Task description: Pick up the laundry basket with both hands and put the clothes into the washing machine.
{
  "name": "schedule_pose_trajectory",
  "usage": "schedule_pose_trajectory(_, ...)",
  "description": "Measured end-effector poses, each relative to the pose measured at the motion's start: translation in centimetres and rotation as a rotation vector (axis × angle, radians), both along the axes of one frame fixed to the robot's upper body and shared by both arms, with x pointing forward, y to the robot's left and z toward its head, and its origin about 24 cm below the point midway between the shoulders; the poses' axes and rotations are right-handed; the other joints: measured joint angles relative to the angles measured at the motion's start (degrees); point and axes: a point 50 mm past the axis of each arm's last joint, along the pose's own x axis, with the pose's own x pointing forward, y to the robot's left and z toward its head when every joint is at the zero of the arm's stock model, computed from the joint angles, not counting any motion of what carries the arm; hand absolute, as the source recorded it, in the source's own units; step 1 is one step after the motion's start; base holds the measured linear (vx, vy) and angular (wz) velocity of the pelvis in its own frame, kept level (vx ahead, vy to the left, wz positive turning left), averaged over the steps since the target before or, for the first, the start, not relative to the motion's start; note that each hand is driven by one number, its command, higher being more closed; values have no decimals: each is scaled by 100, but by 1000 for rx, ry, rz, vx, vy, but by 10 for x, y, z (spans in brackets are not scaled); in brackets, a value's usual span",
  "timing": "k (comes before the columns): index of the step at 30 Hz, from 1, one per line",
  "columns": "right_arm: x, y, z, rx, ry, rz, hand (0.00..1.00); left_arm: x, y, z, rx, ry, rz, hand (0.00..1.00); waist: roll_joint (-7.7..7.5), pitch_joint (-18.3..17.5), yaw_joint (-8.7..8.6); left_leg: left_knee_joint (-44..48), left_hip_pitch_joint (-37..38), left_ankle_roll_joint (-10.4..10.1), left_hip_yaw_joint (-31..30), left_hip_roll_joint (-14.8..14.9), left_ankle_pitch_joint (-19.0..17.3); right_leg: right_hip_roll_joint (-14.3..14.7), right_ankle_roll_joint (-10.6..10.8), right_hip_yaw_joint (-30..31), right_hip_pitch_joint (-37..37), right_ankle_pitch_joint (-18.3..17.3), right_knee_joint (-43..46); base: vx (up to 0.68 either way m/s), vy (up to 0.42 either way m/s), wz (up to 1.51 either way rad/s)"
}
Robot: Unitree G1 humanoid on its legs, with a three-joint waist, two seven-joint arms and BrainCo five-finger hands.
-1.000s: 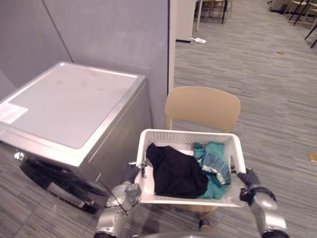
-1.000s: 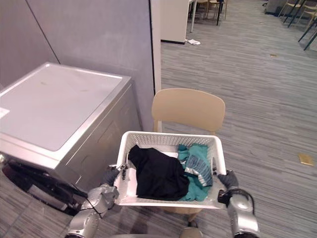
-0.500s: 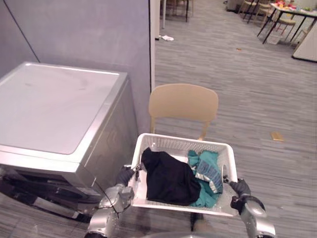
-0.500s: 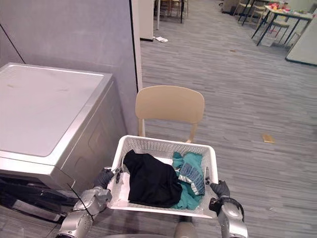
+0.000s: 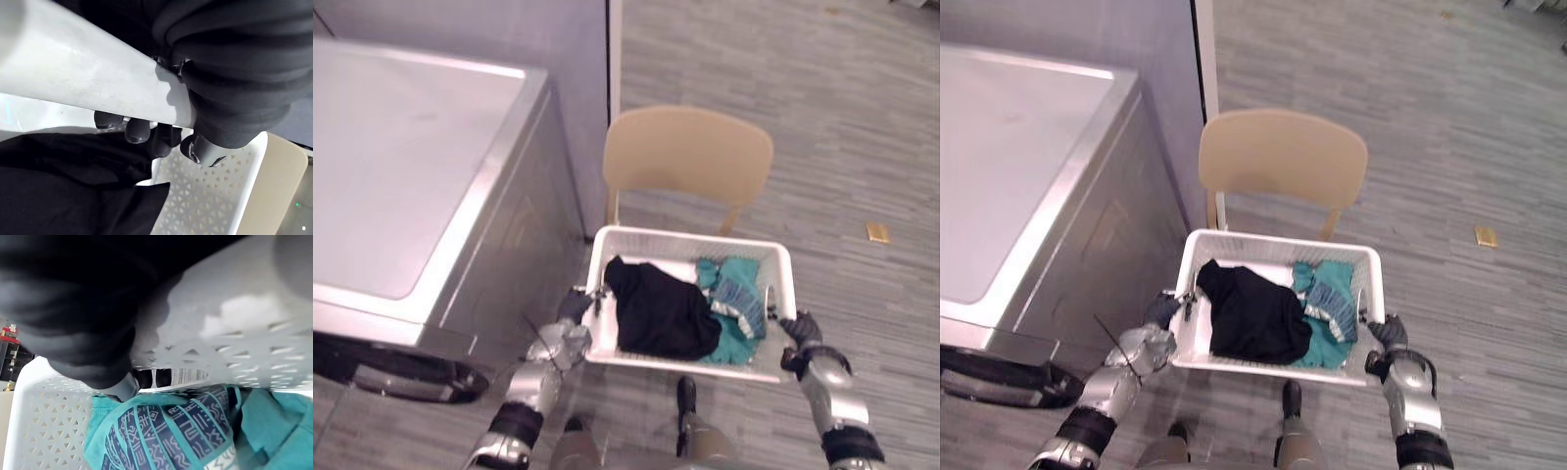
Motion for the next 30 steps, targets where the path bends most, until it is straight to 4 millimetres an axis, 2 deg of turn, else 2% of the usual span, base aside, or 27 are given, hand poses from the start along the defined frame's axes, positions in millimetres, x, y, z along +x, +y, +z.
schedule_pose_trajectory(2, 19, 3, 18, -8, -65, 11, 100, 13, 3, 16, 3, -57, 15, 100, -17, 288, 1, -5, -162, -17, -80, -4, 87, -4, -32, -81, -120, 89, -12, -75, -44, 14)
schedule_pose_trajectory(4, 29, 4, 29, -19, -97, 33, 100, 22, 5, 23, 10, -85, 25, 100, 4, 428, 48, -19, -272, -43, -88, -4, 157, -4, -62, -102, -222, 165, -26, -89, -50, 5)
schedule_pose_trajectory(10, 52, 8, 49, -46, -143, 37, 100, 44, 8, 41, 40, -128, 41, 100, 7, 733, 122, -110, -554, -56, -35, -8, 260, 4, -133, -77, -582, 364, -82, -87, -45, -6)
schedule_pose_trajectory(12, 60, 7, 59, -60, -164, 39, 100, 53, 6, 50, 46, -146, 40, 100, 1, 999, 127, -79, -611, -69, -18, -16, 267, 5, -156, -36, -650, 424, -83, -99, -30, -7)
schedule_pose_trajectory(19, 69, 8, 65, -41, -177, 18, 100, 69, 6, 67, 71, -183, 36, 100, -22, 1416, 118, 146, -903, -78, -18, -19, 267, 24, -117, 48, -849, 455, -84, -79, -33, -3)
schedule_pose_trajectory(24, 76, 9, 67, -20, -183, 5, 100, 82, 4, 82, 124, -211, 27, 100, -22, 1437, 136, 310, -1077, -103, -23, -18, 250, 31, -136, 66, -943, 502, -84, -88, -6, 0)
schedule_pose_trajectory(30, 94, 18, 88, -24, -236, 16, 100, 97, 12, 115, 162, -300, 40, 100, -51, 1617, 180, 383, -1214, -136, 37, 14, 255, 66, -133, 149, -1094, 559, -99, -82, 7, -6)
